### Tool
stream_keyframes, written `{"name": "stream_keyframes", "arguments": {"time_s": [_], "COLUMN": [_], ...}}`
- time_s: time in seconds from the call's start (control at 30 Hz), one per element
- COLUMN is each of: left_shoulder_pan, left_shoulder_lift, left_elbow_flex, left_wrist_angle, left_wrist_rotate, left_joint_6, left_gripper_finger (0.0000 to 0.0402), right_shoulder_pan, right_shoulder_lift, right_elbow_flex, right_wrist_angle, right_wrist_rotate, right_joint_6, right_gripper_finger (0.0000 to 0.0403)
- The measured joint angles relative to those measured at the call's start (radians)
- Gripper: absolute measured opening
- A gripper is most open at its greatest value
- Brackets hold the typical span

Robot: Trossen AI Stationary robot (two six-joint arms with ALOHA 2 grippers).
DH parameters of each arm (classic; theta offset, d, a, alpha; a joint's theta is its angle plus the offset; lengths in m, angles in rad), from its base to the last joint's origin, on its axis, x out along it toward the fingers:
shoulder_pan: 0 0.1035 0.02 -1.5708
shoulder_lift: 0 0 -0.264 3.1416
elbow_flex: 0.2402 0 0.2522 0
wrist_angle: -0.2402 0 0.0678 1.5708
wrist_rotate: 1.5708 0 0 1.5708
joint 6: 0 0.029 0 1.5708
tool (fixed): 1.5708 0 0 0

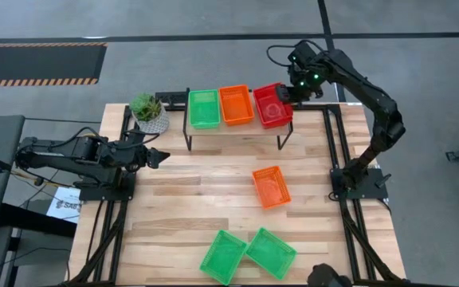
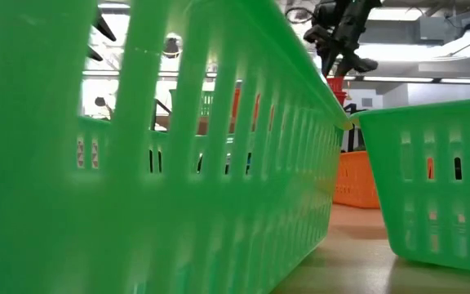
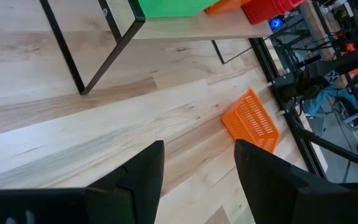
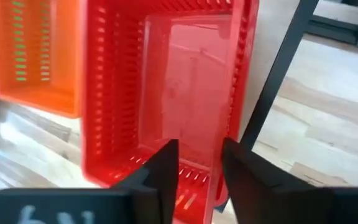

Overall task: Stack baskets on shelf by color
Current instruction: Stack the red bin on top of the red bin on the shelf, then stack the right green bin on top of the green bin on the shelf

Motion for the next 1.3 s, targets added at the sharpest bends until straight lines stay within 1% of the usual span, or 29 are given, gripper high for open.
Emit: {"name": "stream_keyframes", "arguments": {"time_s": [0.07, 0.17, 0.23, 0.3, 0.37, 0.43, 0.57, 0.7, 0.83, 0.9, 1.0, 1.07, 1.17, 1.3], "left_shoulder_pan": [0.0, 0.0, 0.0, 0.0, 0.0, 0.0, 0.0, 0.0, 0.0, 0.0, 0.0, 0.0, 0.0, 0.0], "left_shoulder_lift": [0.0, 0.0, 0.0, 0.0, 0.0, 0.0, 0.0, 0.0, 0.0, 0.0, 0.0, 0.0, 0.0, 0.0], "left_elbow_flex": [0.0, 0.0, 0.0, 0.0, 0.0, 0.0, 0.0, 0.0, 0.0, 0.0, 0.0, 0.0, 0.0, 0.0], "left_wrist_angle": [0.0, 0.0, 0.0, 0.0, 0.0, 0.0, 0.002, 0.004, 0.004, 0.005, 0.006, 0.007, 0.007, 0.004], "left_wrist_rotate": [0.0, 0.0, 0.001, 0.001, 0.001, 0.001, 0.009, 0.011, 0.011, 0.011, -0.004, -0.008, -0.005, 0.004], "left_joint_6": [0.0, -0.001, -0.001, -0.001, -0.001, -0.002, -0.021, -0.021, -0.019, 0.001, 0.02, 0.028, 0.029, 0.034], "left_gripper_finger": [0.0183, 0.0183, 0.0183, 0.0183, 0.0183, 0.0183, 0.0183, 0.0183, 0.0183, 0.0183, 0.0183, 0.0183, 0.0183, 0.0183], "right_shoulder_pan": [0.013, 0.06, 0.118, 0.202, 0.32, 0.463, 0.762, 1.04, 1.238, 1.303, 1.362, 1.384, 1.398, 1.42], "right_shoulder_lift": [-0.013, -0.049, -0.087, -0.127, -0.163, -0.191, -0.224, -0.215, -0.166, -0.124, -0.059, -0.019, 0.039, 0.119], "right_elbow_flex": [0.027, 0.068, 0.078, 0.073, 0.053, 0.021, -0.052, -0.125, -0.2, -0.221, -0.241, -0.249, -0.258, -0.259], "right_wrist_angle": [-0.007, -0.053, -0.1, -0.145, -0.179, -0.193, -0.19, -0.153, -0.068, -0.027, 0.055, 0.118, 0.22, 0.286], "right_wrist_rotate": [0.0, 0.001, 0.001, 0.011, 0.056, 0.108, 0.192, 0.278, 0.297, 0.295, 0.292, 0.29, 0.26, 0.243], "right_joint_6": [0.006, 0.03, 0.044, 0.077, 0.14, 0.226, 0.446, 0.684, 0.839, 0.872, 0.882, 0.874, 0.852, 0.842], "right_gripper_finger": [0.0167, 0.0191, 0.0201, 0.0206, 0.0208, 0.0208, 0.0203, 0.02, 0.0199, 0.0201, 0.0203, 0.0203, 0.0201, 0.0199]}}
